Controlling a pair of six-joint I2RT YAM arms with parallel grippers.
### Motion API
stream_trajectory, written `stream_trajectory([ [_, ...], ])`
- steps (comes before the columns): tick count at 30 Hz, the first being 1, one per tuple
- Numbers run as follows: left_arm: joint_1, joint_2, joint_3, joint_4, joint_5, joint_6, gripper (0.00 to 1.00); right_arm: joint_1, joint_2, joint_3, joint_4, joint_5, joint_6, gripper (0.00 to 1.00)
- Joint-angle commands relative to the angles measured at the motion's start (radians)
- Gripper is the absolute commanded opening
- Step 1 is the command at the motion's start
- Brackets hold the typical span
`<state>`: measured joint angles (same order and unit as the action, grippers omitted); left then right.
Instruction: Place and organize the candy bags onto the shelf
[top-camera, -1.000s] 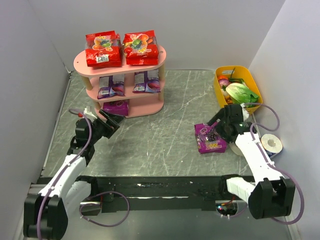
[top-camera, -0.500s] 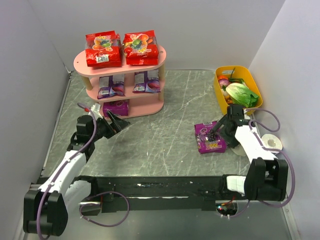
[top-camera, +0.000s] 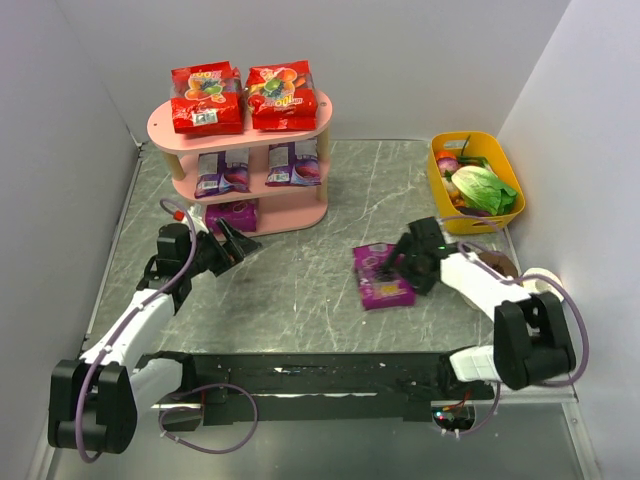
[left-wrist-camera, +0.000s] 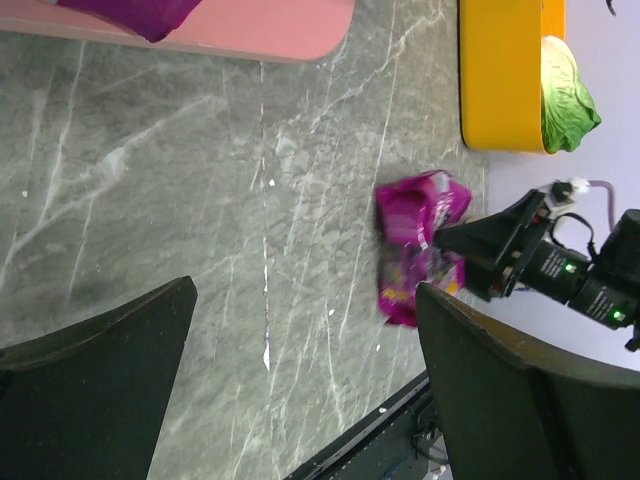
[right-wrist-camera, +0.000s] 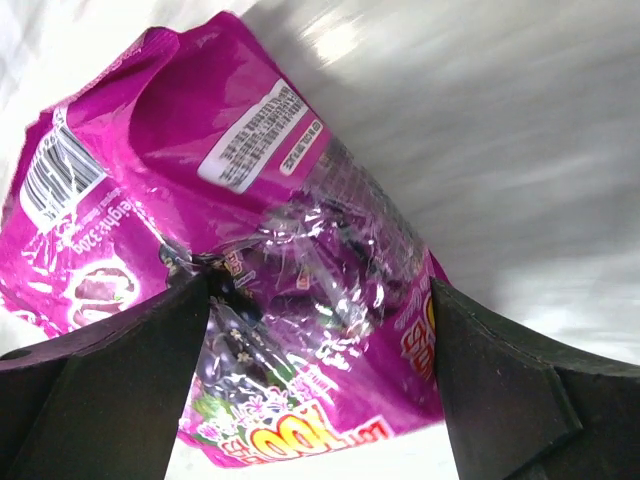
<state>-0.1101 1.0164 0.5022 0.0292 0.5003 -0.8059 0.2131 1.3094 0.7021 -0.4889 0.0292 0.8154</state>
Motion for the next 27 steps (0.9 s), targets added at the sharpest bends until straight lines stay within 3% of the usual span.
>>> stream_trajectory([
  [1,-0.002,0.014,0.042,0.017,0.014,-0.006,0.97,0.176,0.094,0.025,0.012,-0.11,0.125,0.9],
  [6,-0.003,0.013,0.036,0.015,-0.003,-0.018,0.96,0.262,0.088,0.12,-0.042,-0.1,0.189,0.9],
  [12,-0.003,0.008,0.032,-0.012,-0.017,-0.022,0.97,0.264,0.024,0.229,-0.125,0.007,0.113,0.9],
  [27,-0.007,-0.007,-0.016,-0.026,-0.022,-0.033,0.98,0.247,-0.024,0.12,-0.215,0.236,0.041,0.76],
])
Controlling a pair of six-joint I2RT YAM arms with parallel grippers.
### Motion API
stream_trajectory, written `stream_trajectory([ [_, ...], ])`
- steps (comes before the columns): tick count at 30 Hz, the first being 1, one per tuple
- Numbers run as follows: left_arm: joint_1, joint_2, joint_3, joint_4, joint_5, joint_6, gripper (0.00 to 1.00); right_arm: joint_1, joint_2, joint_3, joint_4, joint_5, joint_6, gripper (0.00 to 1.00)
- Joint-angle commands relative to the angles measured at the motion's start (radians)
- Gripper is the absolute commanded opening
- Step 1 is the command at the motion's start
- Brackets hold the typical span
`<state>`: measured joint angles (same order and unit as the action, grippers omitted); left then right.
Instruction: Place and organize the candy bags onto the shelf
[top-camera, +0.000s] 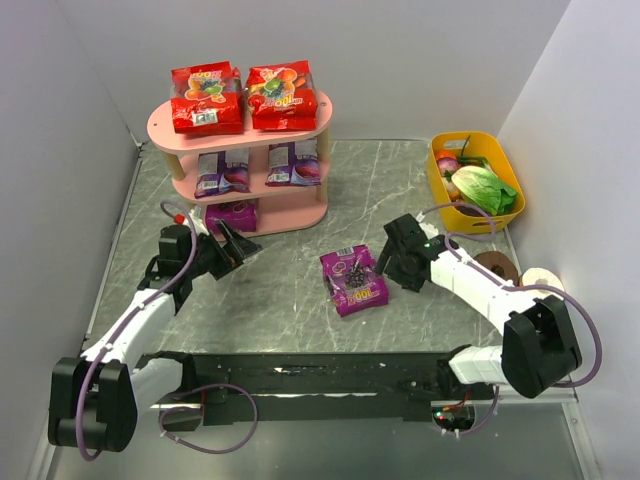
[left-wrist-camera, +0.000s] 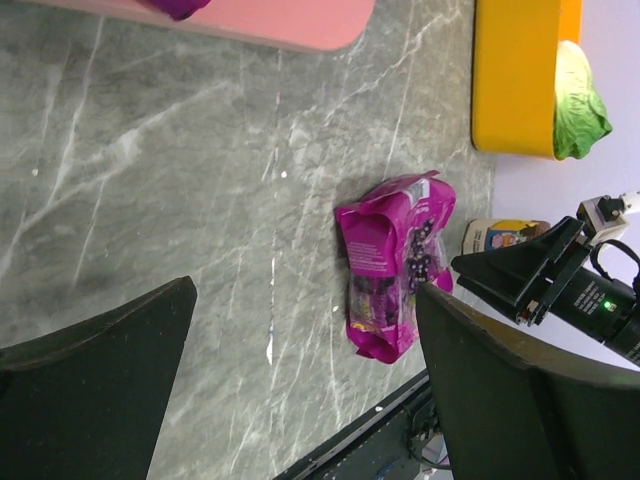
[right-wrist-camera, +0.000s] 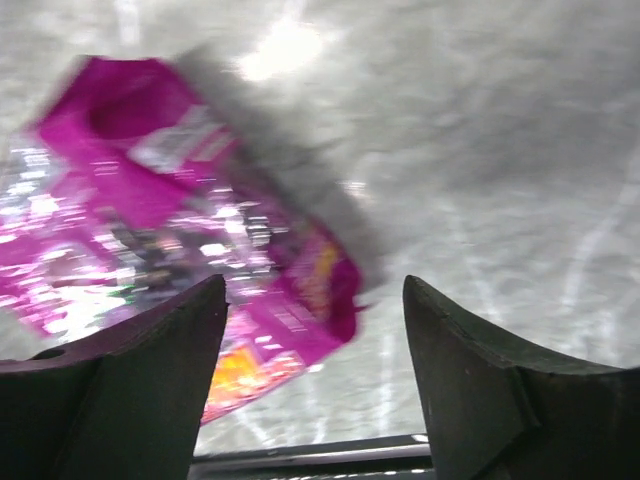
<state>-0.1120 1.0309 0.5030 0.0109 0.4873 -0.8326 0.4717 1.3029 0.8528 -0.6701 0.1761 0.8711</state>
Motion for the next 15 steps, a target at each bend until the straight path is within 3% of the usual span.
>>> stream_trajectory([
  [1,-0.005,-0.02,-0.018,-0.008,-0.01,-0.005,0.98,-0.012,-0.01,-0.031,-0.034,0.094,-0.018,0.73],
  [5,-0.008,-0.012,-0.024,-0.089,-0.041,0.006,0.99,-0.01,0.087,0.011,-0.083,0.1,-0.035,0.66],
  [7,-0.009,-0.005,-0.034,-0.123,-0.042,0.013,0.97,-0.001,0.101,0.009,-0.051,0.056,-0.067,0.57],
  [10,-0.012,-0.003,-0.052,-0.161,-0.042,0.01,0.95,0.054,0.117,0.009,-0.026,-0.007,-0.083,0.51],
  [15,-0.017,-0.014,-0.072,-0.206,-0.046,-0.005,0.92,0.207,0.164,0.066,0.032,-0.119,-0.083,0.49],
])
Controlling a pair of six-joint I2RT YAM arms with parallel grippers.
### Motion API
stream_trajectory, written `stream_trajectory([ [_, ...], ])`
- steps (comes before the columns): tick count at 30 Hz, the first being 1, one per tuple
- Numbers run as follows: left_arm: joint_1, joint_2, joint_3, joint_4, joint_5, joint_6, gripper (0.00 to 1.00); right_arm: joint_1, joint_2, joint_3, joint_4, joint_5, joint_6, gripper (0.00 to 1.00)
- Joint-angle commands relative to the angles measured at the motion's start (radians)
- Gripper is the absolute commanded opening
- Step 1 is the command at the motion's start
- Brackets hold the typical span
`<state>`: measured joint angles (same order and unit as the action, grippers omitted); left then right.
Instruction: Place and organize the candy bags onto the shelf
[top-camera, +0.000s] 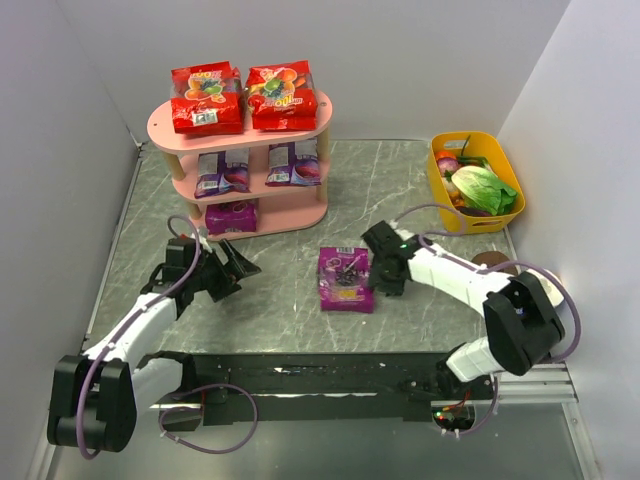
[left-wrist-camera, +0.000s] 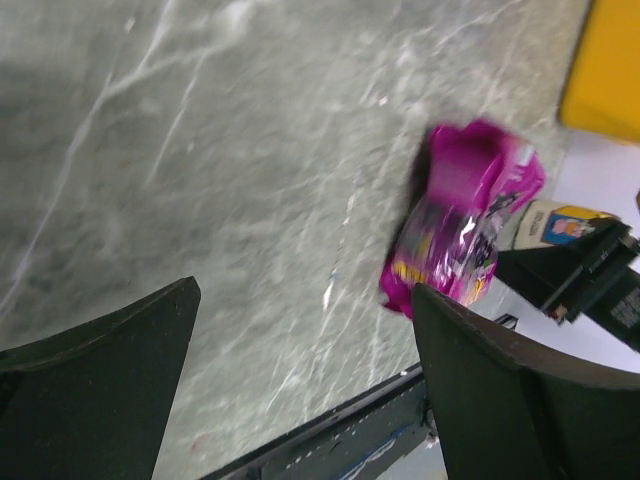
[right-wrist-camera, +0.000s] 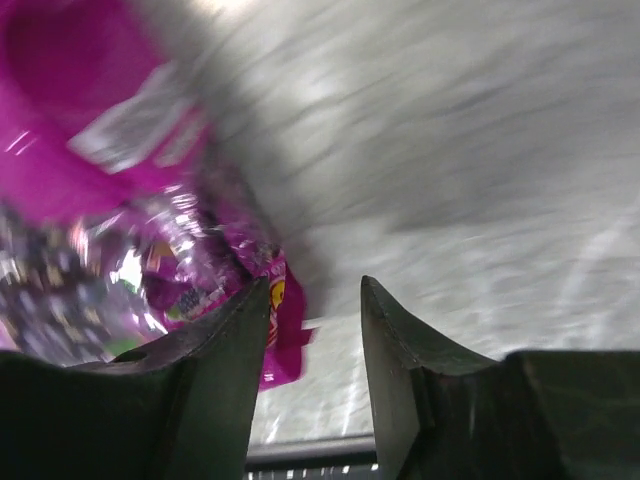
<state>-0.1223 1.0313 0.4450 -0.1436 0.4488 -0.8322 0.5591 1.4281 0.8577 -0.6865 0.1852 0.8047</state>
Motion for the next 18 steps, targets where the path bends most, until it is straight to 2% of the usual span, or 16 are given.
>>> stream_trajectory([
  [1,-0.008,-0.023,-0.015,-0.066,-0.007,-0.008,0.92,0.136,0.046,0.076,0.065,-0.162,-0.022,0.49],
  [2,-0.008,-0.027,-0.015,-0.077,-0.016,-0.007,0.91,0.154,0.058,0.092,0.088,-0.218,-0.025,0.49],
  [5,-0.01,-0.033,-0.006,-0.137,-0.044,-0.007,0.89,0.186,0.069,0.173,0.07,-0.228,-0.027,0.5],
  [9,-0.01,-0.062,-0.005,-0.169,-0.061,-0.01,0.88,0.182,0.035,0.217,-0.014,-0.106,-0.033,0.53],
  [13,-0.013,-0.083,-0.034,-0.119,-0.018,-0.044,0.87,0.176,0.015,0.241,0.004,-0.072,-0.05,0.54],
  [18,-0.063,-0.09,-0.071,0.021,0.005,-0.123,0.87,0.136,0.06,0.285,0.053,-0.067,-0.107,0.56],
])
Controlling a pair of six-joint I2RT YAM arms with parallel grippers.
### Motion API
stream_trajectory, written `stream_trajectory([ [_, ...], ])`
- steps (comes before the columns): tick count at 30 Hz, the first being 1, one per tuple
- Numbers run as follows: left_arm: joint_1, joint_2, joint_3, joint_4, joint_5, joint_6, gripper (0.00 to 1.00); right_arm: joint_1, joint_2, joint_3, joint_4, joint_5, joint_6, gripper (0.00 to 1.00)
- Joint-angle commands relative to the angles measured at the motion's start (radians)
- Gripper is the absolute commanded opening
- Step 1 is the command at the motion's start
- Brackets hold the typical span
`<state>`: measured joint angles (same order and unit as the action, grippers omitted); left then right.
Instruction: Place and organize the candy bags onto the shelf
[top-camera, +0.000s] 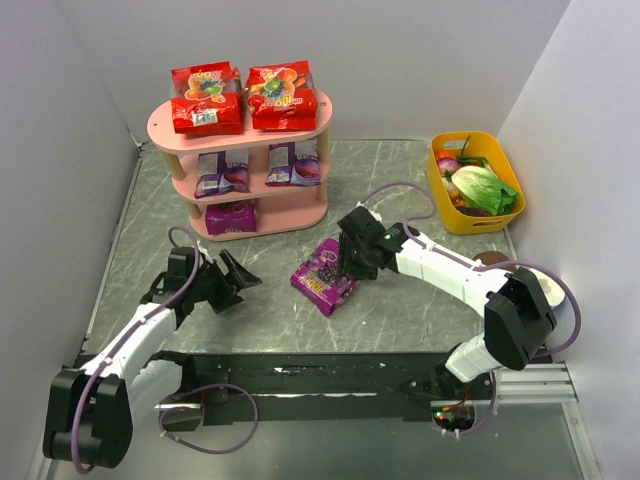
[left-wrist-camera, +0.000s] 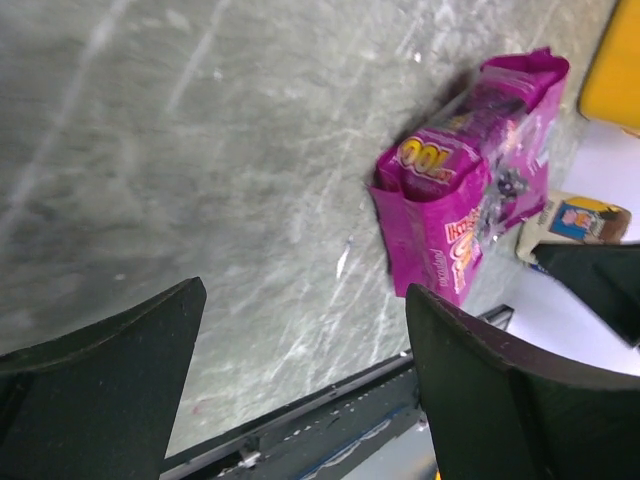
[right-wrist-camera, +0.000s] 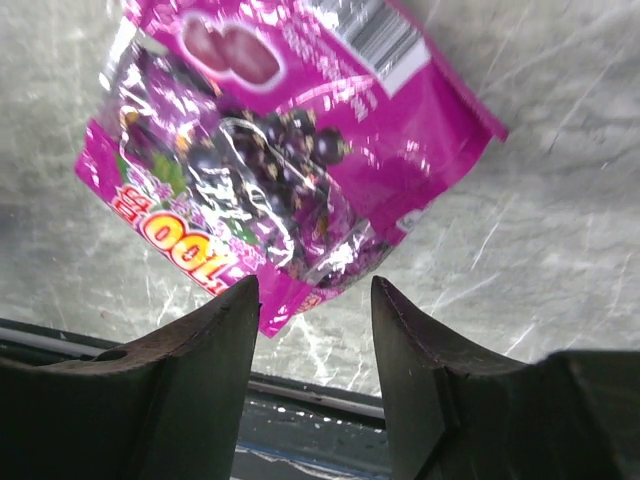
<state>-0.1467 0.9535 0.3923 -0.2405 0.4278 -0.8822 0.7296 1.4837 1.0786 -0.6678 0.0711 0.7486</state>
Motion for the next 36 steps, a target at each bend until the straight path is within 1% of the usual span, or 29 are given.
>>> stream_trajectory([
  [1,-0.051,-0.004,-0.02,0.133,0.022,-0.083,0.87,-0.048,0.018,0.069,0.062,0.032,-0.058,0.56],
  [4,-0.114,0.042,-0.018,0.213,0.002,-0.129,0.87,-0.082,0.059,0.081,0.121,0.001,-0.124,0.57],
  [5,-0.154,0.057,-0.01,0.234,-0.007,-0.152,0.87,-0.093,0.073,0.086,0.132,-0.017,-0.135,0.57],
  [7,-0.197,0.111,0.003,0.295,-0.038,-0.176,0.87,-0.117,0.113,0.087,0.142,-0.043,-0.149,0.57],
  [8,-0.242,0.131,0.023,0.309,-0.05,-0.201,0.88,-0.121,0.124,0.078,0.146,-0.051,-0.149,0.57],
  [10,-0.29,0.2,0.045,0.348,-0.079,-0.228,0.88,-0.122,0.136,0.04,0.151,-0.053,-0.144,0.57],
  [11,-0.333,0.224,0.072,0.351,-0.087,-0.238,0.88,-0.122,0.133,0.021,0.154,-0.054,-0.137,0.57],
  [12,-0.353,0.269,0.086,0.354,-0.099,-0.247,0.87,-0.124,0.127,0.0,0.158,-0.054,-0.127,0.57],
  [16,-0.45,0.336,0.126,0.383,-0.139,-0.287,0.86,-0.121,0.055,-0.132,0.192,-0.067,-0.068,0.56],
  [20,-0.502,0.353,0.131,0.489,-0.165,-0.317,0.86,-0.122,0.02,-0.192,0.211,-0.09,-0.034,0.56],
  [24,-0.547,0.372,0.14,0.536,-0.208,-0.337,0.86,-0.121,0.009,-0.198,0.208,-0.093,-0.029,0.56],
  [27,-0.565,0.418,0.152,0.552,-0.234,-0.36,0.82,-0.119,-0.002,-0.195,0.203,-0.096,-0.034,0.56],
  [29,-0.571,0.464,0.171,0.561,-0.245,-0.362,0.76,-0.121,-0.005,-0.195,0.205,-0.1,-0.038,0.56],
  [30,-0.574,0.478,0.178,0.56,-0.253,-0.362,0.73,-0.121,-0.008,-0.197,0.205,-0.1,-0.038,0.56],
  [31,-0.576,0.485,0.184,0.572,-0.268,-0.363,0.66,-0.121,-0.008,-0.198,0.203,-0.102,-0.038,0.56],
  [33,-0.577,0.507,0.189,0.581,-0.279,-0.366,0.59,-0.121,-0.01,-0.201,0.203,-0.106,-0.041,0.56],
  [34,-0.58,0.513,0.198,0.581,-0.278,-0.362,0.53,-0.121,-0.01,-0.204,0.204,-0.109,-0.041,0.56],
  [36,-0.58,0.533,0.204,0.575,-0.274,-0.36,0.46,-0.121,-0.014,-0.207,0.211,-0.116,-0.041,0.56],
])
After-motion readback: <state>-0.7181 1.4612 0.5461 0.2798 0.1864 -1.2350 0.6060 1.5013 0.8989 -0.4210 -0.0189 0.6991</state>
